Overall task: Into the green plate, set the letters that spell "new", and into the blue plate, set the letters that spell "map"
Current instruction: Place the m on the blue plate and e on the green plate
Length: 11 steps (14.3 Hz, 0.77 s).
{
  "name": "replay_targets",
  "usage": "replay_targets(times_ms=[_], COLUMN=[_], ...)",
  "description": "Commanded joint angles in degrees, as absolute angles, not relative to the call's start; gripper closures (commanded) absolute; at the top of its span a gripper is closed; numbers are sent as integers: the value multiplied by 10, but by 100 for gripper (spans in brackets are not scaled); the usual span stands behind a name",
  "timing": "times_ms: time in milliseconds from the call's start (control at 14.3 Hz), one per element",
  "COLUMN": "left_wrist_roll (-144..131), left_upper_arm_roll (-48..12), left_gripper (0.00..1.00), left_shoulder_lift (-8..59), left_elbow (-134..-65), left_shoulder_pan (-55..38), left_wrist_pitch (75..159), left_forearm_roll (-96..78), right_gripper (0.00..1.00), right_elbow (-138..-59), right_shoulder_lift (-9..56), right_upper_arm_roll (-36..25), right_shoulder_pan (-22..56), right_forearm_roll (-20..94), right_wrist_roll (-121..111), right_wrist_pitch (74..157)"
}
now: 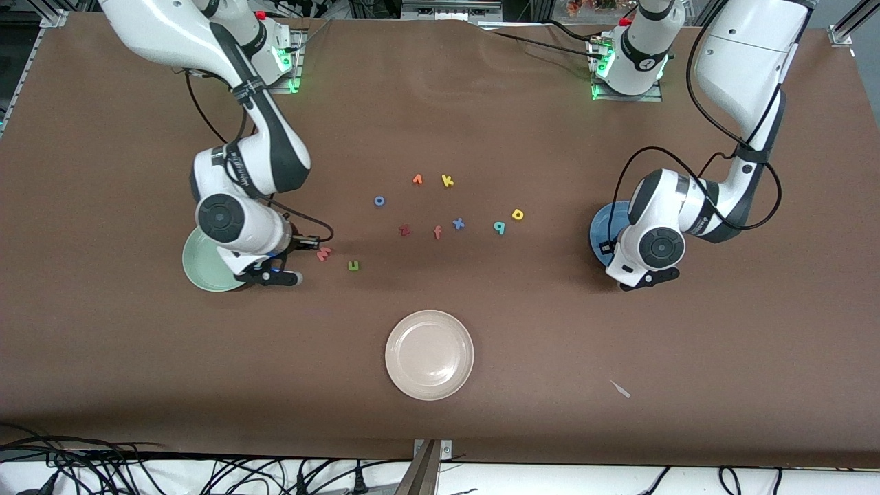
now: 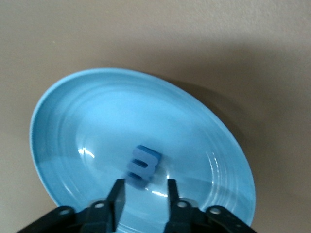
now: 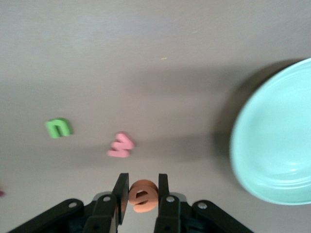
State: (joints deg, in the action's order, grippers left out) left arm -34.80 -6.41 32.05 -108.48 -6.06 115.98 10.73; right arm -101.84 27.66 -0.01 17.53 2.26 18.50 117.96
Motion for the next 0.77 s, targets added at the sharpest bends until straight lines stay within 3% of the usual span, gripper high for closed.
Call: replay_targets(times_ms=[0, 280, 699], left_wrist_roll=[-343, -393, -477], left_upper_arm_roll=[-73, -157, -186], left_gripper=[0, 0, 0], left_shoulder_lift=[297, 297, 329], left_elbow=[-1070, -996, -973], left_shoulder_pan=[-66, -64, -147], left_wrist_pitch=[1115, 1038, 1099], left_forearm_roll=[112, 97, 50], right_gripper=[84, 84, 82], right_elbow=[-1030, -1035, -1029], right_shoulder_lift=[257, 266, 308], right_upper_arm_roll=[-36, -90, -97], right_shoulder_pan=[179, 176, 120], right_forearm_roll=[33, 34, 33], right_wrist_roll=[121, 78, 66], right_wrist_pitch=[1157, 1152, 1174])
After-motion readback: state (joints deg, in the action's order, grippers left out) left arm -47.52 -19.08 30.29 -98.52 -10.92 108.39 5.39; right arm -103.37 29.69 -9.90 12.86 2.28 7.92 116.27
